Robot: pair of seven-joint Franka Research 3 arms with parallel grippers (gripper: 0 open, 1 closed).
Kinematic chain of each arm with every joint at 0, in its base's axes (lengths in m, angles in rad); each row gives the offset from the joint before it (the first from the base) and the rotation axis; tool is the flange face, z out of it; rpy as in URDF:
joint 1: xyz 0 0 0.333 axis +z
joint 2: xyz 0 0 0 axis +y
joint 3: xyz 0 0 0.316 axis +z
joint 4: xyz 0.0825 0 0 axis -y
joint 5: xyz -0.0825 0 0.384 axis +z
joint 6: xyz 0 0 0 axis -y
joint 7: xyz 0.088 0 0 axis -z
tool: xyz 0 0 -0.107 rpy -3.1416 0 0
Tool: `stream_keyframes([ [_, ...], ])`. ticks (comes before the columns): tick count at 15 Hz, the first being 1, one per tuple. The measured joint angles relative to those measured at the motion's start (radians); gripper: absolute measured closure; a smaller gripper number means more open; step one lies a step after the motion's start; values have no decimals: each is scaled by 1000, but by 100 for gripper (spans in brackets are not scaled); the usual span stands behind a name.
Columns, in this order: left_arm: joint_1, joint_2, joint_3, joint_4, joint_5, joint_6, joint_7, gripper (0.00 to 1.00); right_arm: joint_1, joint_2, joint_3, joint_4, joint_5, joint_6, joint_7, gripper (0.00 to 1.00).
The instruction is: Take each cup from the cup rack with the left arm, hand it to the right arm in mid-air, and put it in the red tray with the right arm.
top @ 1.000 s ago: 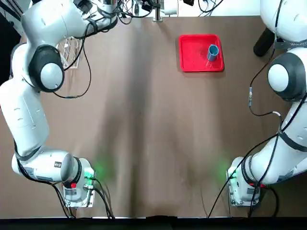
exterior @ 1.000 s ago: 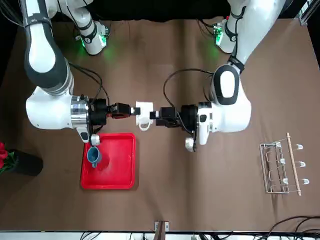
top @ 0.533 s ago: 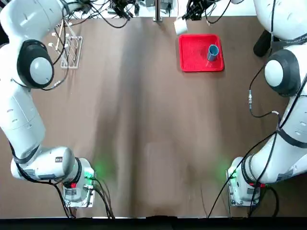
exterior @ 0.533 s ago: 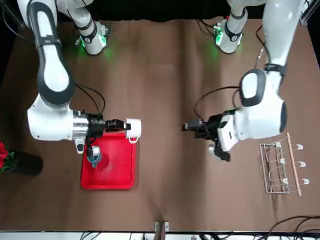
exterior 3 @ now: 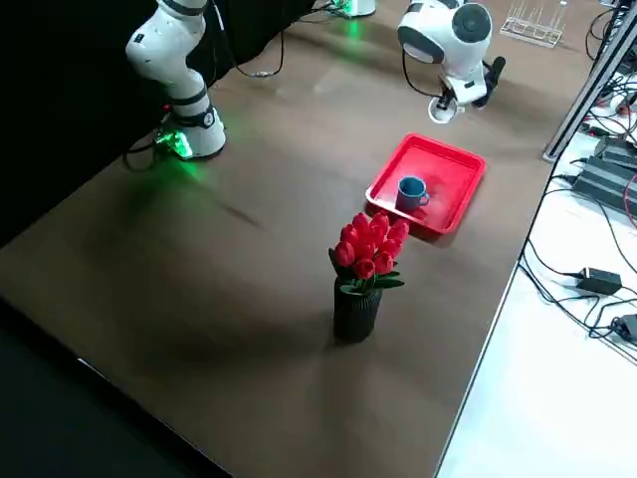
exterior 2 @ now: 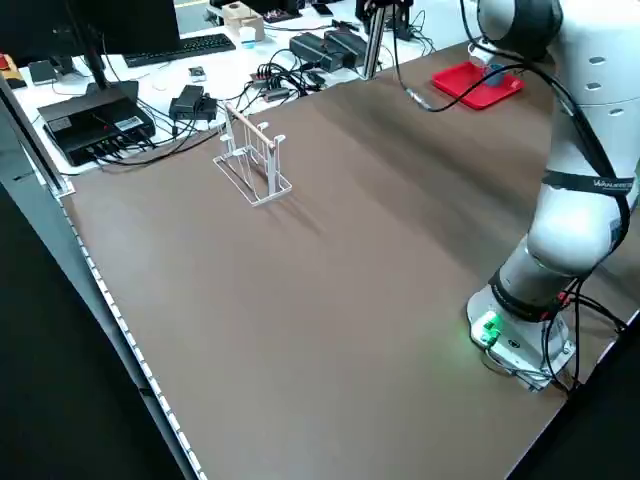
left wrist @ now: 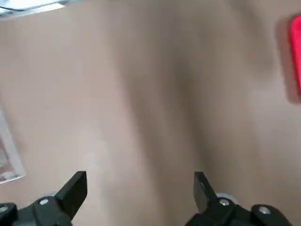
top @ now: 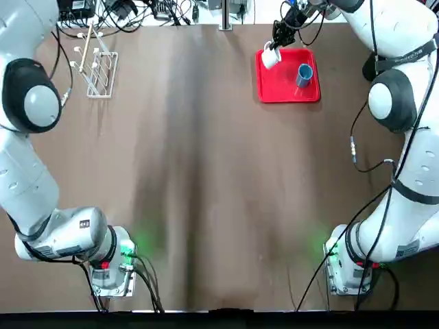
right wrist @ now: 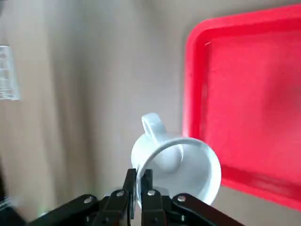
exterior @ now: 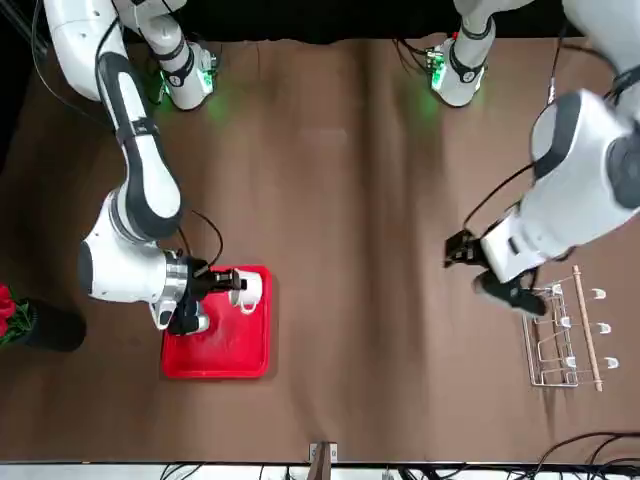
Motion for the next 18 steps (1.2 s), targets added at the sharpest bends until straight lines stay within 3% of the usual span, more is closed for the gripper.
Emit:
stream_keyframes([
  [6, 86, -121, 1, 0, 15, -88, 9, 0, 5, 58, 2, 2, -220, 88, 181, 92],
  [9, 85, -128, 2, -4, 15, -133, 9, 0, 15, 115, 2, 3, -265, 200, 208, 92],
  [13, 97, -137, 10, -6, 16, -158, 3, 0, 20, 158, 2, 6, -292, 221, 215, 92],
  [15, 75, -167, 59, -6, 12, -180, -1, 0, 20, 160, 2, 6, -298, 221, 216, 92],
  [17, -12, -201, 175, -11, -28, -205, -1, 0, 20, 160, 2, 9, -300, 221, 216, 92],
  [18, -55, -216, 228, -20, -51, -207, -3, 0, 20, 160, 2, 10, -300, 221, 216, 87],
])
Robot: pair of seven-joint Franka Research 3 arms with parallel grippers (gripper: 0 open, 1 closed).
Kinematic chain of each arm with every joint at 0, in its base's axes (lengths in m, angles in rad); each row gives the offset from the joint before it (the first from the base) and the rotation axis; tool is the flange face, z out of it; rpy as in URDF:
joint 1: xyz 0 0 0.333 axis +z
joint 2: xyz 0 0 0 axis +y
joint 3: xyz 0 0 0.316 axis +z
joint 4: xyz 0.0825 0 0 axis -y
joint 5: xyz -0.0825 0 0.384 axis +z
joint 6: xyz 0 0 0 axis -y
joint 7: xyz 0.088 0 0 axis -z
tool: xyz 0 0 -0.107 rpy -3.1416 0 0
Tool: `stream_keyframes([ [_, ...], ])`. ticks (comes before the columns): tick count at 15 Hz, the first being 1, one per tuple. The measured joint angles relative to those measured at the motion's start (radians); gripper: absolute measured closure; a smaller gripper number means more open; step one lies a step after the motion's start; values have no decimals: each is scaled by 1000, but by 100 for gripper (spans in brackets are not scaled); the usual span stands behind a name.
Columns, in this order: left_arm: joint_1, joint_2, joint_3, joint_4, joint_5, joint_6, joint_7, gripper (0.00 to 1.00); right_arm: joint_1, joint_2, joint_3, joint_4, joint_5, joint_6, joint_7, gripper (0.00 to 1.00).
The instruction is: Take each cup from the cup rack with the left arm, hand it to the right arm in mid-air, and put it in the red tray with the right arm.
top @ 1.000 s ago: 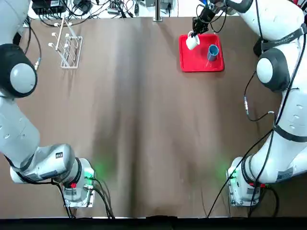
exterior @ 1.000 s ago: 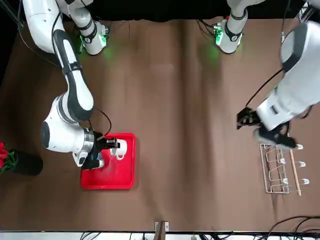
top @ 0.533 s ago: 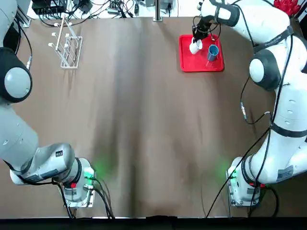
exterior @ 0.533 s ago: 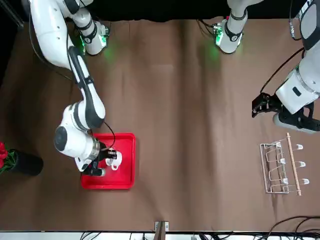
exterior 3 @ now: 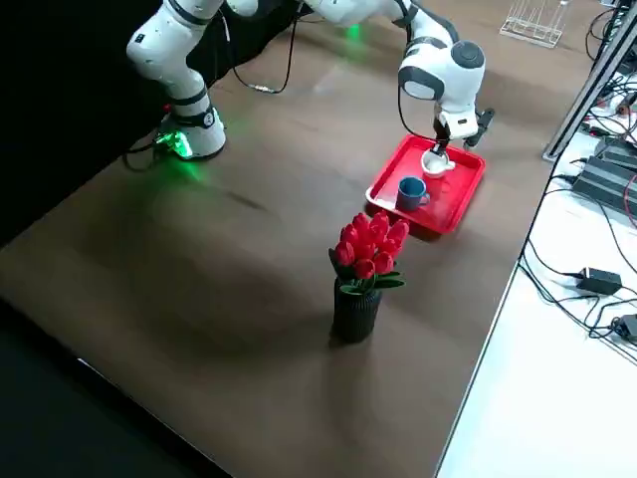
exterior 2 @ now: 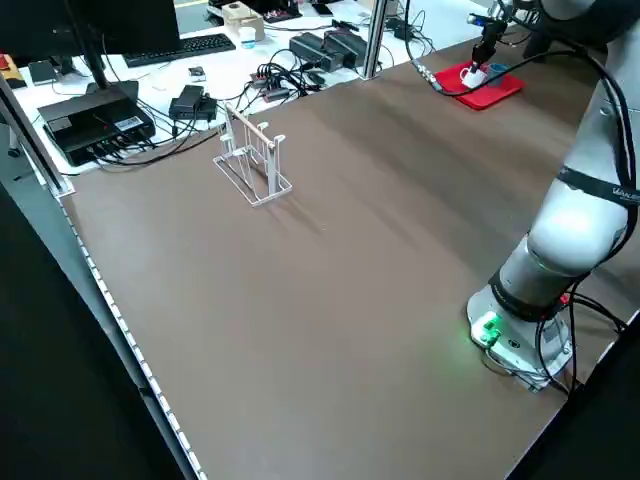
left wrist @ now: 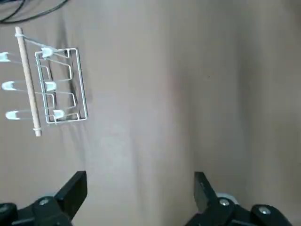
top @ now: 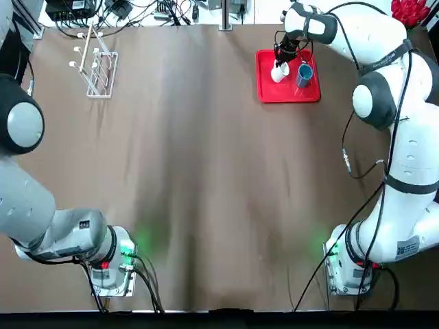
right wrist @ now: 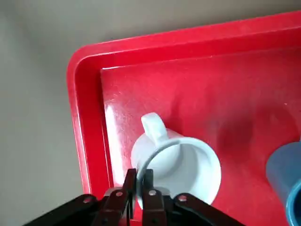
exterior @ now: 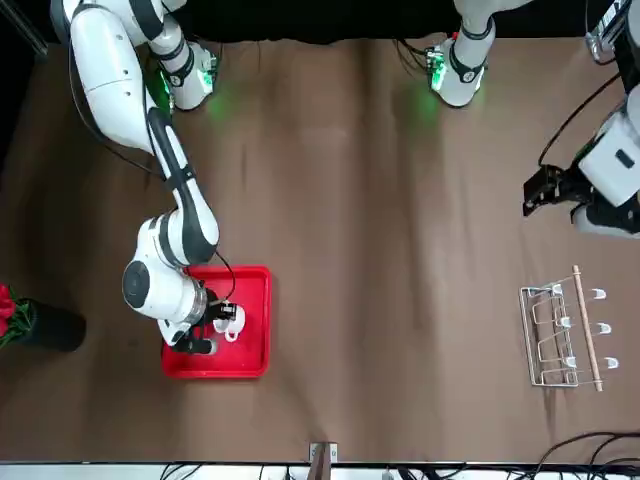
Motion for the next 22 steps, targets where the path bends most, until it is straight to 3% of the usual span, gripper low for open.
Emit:
stream_keyframes([
  [4, -34, -67, 53, -103, -35, 53, -12, 0, 0, 0, 1, 5, -55, -2, 2, 51],
  [5, -34, -84, 56, -132, -36, 64, -13, 0, 1, 0, 1, 10, -60, -3, 3, 33],
  [9, -32, -81, 62, -155, -36, 77, -13, 0, 0, -7, 1, 45, -61, -85, 3, 0],
  [12, -32, -78, 62, -159, -36, 82, -13, 0, -11, -22, -3, 110, -66, -184, 10, 0],
  [15, -32, -79, 64, -159, -36, 82, -13, 0, -77, -68, -9, 169, -78, -343, 4, 0],
  [22, -32, -79, 70, -158, -36, 83, -13, 0, -337, -323, -12, 201, -119, -678, -238, 0],
])
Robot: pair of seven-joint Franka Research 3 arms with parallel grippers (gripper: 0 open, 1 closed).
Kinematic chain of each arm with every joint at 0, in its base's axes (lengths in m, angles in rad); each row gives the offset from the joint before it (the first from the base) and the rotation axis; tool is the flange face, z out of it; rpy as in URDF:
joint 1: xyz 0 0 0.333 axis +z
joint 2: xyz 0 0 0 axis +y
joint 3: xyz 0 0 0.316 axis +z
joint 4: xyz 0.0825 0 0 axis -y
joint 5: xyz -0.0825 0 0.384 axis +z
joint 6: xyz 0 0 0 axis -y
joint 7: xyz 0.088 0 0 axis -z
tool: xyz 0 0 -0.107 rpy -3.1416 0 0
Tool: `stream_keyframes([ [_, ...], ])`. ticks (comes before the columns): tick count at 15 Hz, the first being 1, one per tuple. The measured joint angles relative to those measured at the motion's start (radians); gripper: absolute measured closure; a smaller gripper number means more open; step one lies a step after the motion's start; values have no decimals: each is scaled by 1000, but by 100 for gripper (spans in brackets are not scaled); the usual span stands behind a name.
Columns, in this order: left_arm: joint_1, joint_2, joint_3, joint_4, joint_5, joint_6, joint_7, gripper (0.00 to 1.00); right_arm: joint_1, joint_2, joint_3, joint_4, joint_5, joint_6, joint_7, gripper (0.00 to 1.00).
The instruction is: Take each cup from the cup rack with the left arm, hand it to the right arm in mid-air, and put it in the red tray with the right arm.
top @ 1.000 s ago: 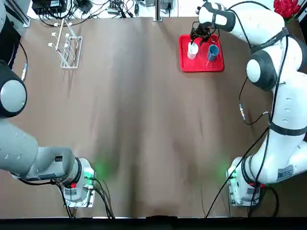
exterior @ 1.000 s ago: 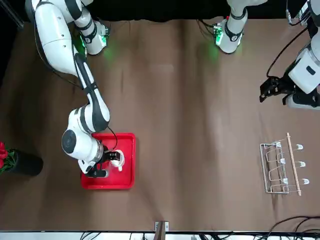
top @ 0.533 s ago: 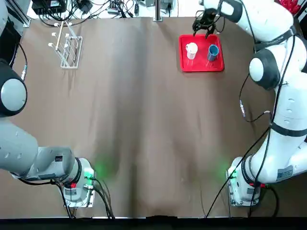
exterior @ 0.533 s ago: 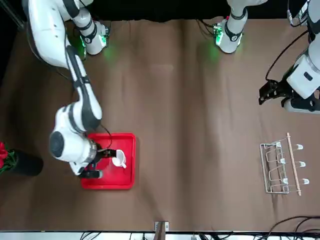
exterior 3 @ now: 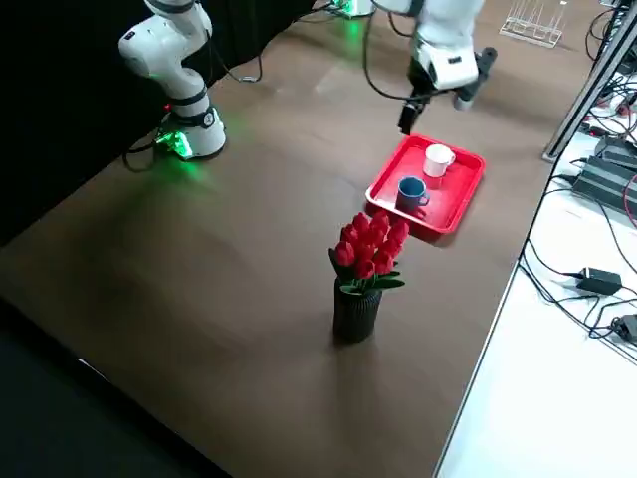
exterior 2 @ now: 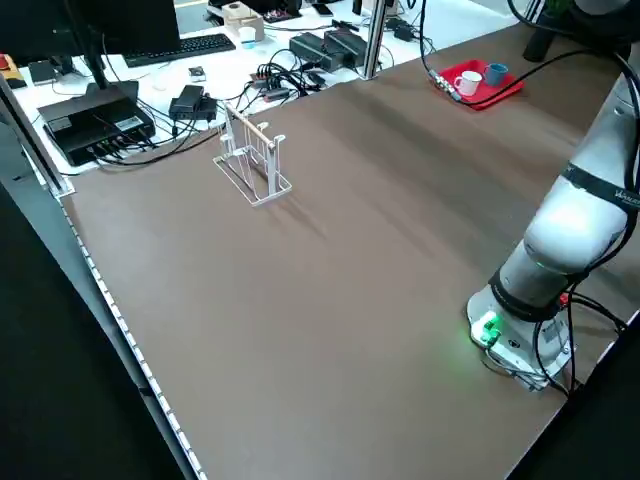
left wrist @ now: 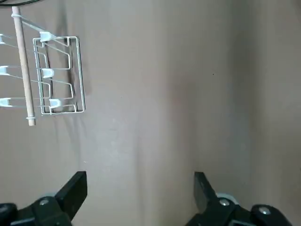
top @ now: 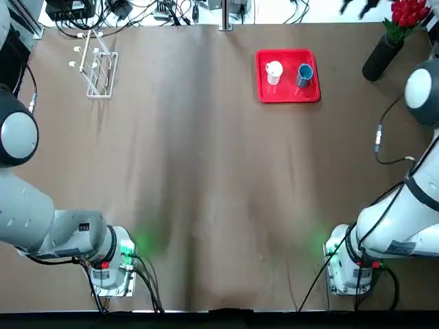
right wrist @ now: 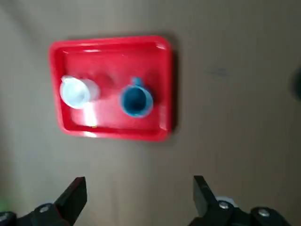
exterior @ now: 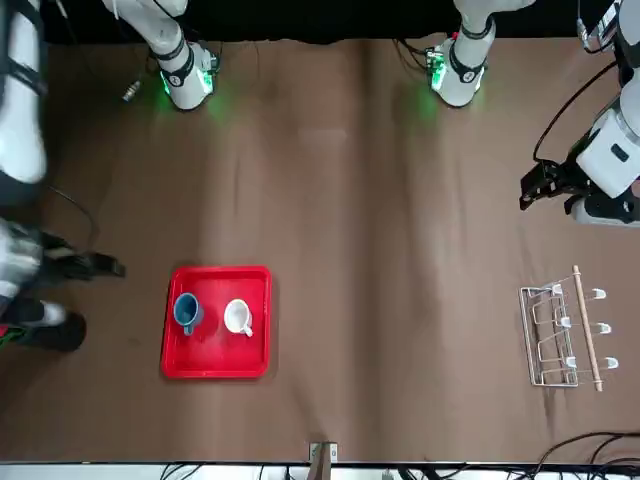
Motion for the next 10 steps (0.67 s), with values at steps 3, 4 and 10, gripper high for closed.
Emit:
stream_keyframes([
  [3, 0, 0, 2, 3, 0, 3, 0, 0, -53, -81, 1, -1, -139, -63, -53, 0],
  [4, 0, 0, 2, 4, 0, 4, 0, 0, -53, -101, 2, -1, -161, -80, -53, 0],
  [10, 0, 0, 4, 6, 0, 4, 0, 0, -44, -226, 18, -41, -163, -119, -37, 0],
])
